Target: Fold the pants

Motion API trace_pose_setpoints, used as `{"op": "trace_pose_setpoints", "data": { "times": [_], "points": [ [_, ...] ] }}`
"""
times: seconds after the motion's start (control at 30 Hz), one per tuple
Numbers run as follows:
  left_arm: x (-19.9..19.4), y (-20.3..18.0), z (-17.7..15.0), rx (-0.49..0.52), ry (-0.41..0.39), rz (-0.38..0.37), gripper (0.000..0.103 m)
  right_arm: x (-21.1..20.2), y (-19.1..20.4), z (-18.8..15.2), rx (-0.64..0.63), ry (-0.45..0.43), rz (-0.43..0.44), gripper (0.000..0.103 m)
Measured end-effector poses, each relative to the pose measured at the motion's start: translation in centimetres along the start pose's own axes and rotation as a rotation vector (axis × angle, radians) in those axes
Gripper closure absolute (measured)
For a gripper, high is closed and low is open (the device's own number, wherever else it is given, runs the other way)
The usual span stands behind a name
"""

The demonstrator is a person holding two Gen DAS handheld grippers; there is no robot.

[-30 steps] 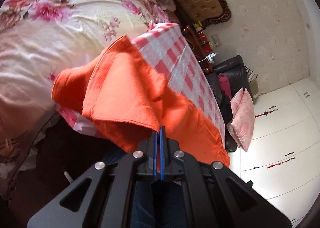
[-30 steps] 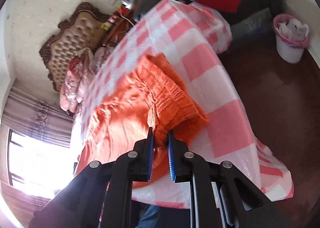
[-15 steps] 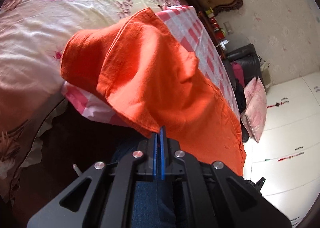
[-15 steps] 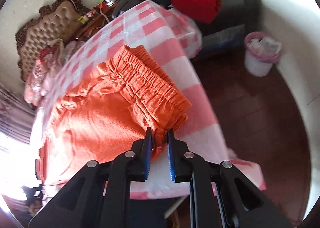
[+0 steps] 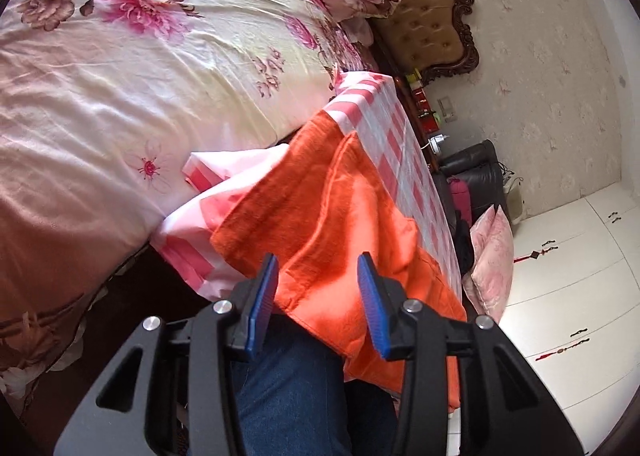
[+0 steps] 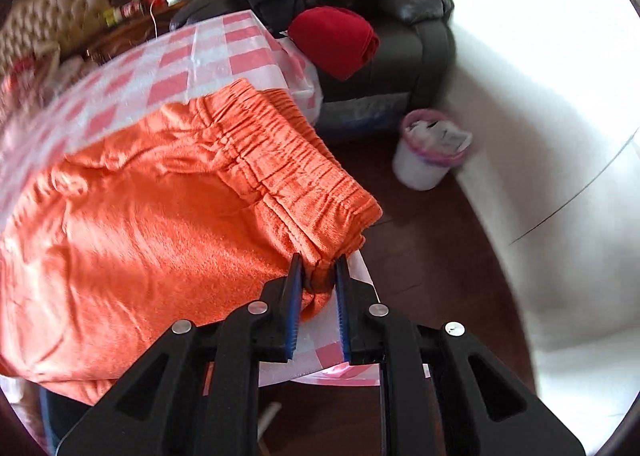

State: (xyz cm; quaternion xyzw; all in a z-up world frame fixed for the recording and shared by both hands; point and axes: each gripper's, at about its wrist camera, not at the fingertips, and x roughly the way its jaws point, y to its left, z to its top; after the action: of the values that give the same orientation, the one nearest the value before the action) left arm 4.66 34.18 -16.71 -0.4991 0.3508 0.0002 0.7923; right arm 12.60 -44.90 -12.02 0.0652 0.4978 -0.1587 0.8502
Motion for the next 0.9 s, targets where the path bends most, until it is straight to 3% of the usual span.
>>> {"op": "trace_pose_setpoints", "data": {
  "times": [0.1, 0.2, 0.3, 0.37, 0.43, 0.53, 0.63, 0.73, 0.9],
  "points": [
    [1.0, 1.4, -0.1, -0.054, 0.038, 0.010, 0.062, 0.0, 0.6, 0.0, -0.021, 0.000, -0.042, 0.090],
    [2.2, 2.6, -0.5, -0.114, 0.077, -0.044, 0.062, 0.0, 0.7, 0.0, -0.019, 0.003, -0.052, 0.089],
    [4.0, 4.7, -1.7, -0.269, 0.148, -0.160, 0.059, -0.2, 1.0, -0.2, -0.028, 0.006, -0.070, 0.086],
    [4.7, 5.1, -2.2, -0.311, 0.163, -0.197, 0.061, -0.2, 1.1, -0.1, -0.028, 0.006, -0.075, 0.085],
    [4.6, 5.0, -2.2, -0.320, 0.151, -0.220, 0.095, -0.2, 1.2, -0.1, -0.023, 0.005, -0.075, 0.081],
    [2.6, 3.0, -0.9, -0.240, 0.073, -0.179, 0.095, -0.4, 1.3, 0.1, -0.018, -0.002, -0.076, 0.079],
    [-1.9, -2.0, 1.5, -0.040, -0.060, -0.084, 0.096, -1.1, 1.8, 0.4, -0.010, -0.037, -0.057, 0.079],
    [-4.2, -4.4, 2.2, 0.073, -0.143, -0.003, 0.095, -1.3, 3.3, 0.6, -0.043, -0.051, -0.027, 0.079],
    [-1.5, -0.6, 0.9, 0.001, -0.059, 0.137, 0.096, -0.4, 4.5, -0.2, -0.065, -0.046, -0.054, 0.079]
  ]
}}
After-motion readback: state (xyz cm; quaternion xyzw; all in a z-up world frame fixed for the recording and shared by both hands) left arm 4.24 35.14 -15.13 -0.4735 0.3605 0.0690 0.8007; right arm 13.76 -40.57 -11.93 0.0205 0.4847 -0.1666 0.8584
